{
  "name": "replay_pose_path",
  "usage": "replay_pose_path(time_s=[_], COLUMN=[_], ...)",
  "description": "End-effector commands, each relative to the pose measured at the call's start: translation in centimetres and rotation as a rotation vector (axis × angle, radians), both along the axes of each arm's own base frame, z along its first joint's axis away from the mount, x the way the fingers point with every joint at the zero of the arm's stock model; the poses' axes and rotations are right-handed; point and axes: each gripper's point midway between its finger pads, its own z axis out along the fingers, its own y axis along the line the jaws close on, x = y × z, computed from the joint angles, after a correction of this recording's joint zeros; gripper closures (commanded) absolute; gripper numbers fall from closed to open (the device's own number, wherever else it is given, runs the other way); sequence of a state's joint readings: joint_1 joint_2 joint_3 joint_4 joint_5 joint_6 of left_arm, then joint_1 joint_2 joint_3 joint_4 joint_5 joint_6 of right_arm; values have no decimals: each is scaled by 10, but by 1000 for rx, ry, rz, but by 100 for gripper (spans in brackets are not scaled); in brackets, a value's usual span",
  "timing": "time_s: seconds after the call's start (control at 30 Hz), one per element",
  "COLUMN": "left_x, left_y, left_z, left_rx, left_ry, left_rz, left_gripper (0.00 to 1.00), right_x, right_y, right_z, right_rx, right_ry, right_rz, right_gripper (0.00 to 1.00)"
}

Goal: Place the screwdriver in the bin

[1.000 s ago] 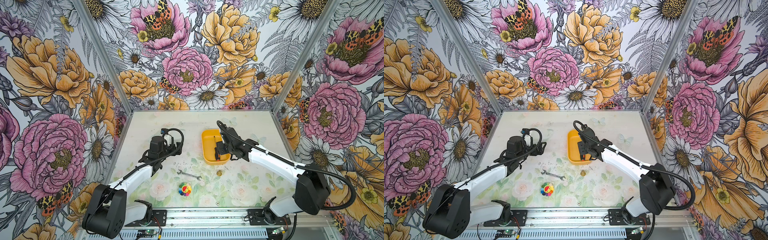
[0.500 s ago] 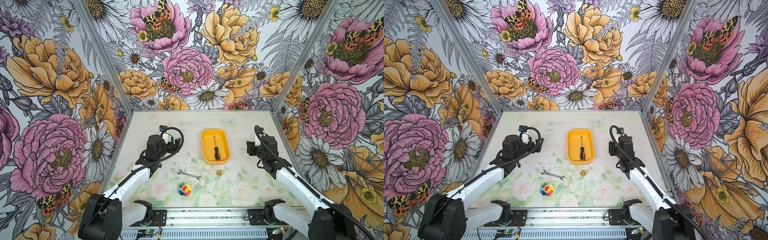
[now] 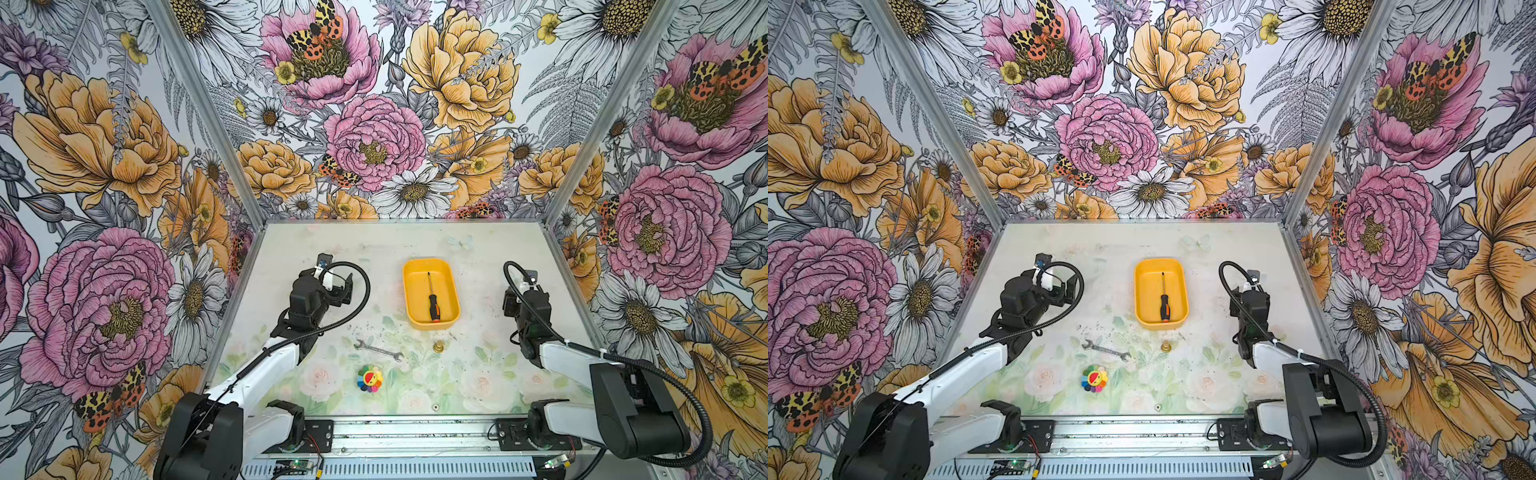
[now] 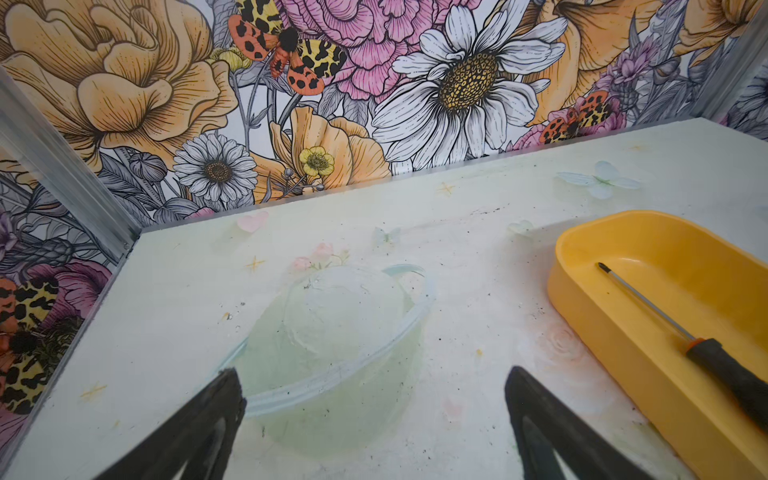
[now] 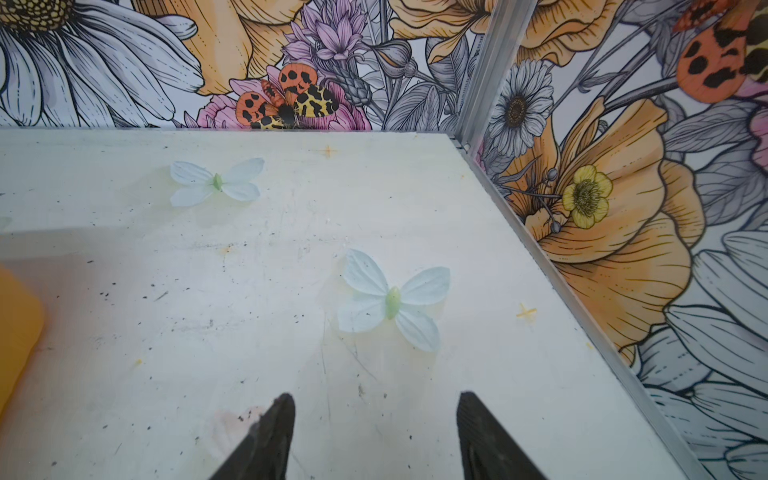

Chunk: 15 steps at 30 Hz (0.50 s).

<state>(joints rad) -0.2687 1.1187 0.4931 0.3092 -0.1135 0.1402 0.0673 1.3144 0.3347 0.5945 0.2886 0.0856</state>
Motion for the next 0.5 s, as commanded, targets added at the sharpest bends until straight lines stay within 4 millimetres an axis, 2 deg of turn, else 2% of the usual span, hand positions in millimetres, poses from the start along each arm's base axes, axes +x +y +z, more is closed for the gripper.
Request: replay_pose_path(time_s=[0.0, 0.17, 0.3, 0.47], left_x=[1, 0, -3, -2], left_y=[26, 54, 68, 82], left_z=[11, 3, -4, -18], left_rx=[40, 3, -20, -43], left_ry=[-103, -120, -125, -111], left_rz=[92, 162, 187, 211], left_gripper=[1, 1, 1, 1], right_x=[16, 24, 28, 31], right_y=[-3, -4, -5, -4], right_z=[33, 19, 10, 7], right_rx=[-6, -23, -17, -8], right_ry=[-149, -170, -147, -134], right_rz=[-18, -19, -20, -7], right_gripper=[37, 37, 37, 35])
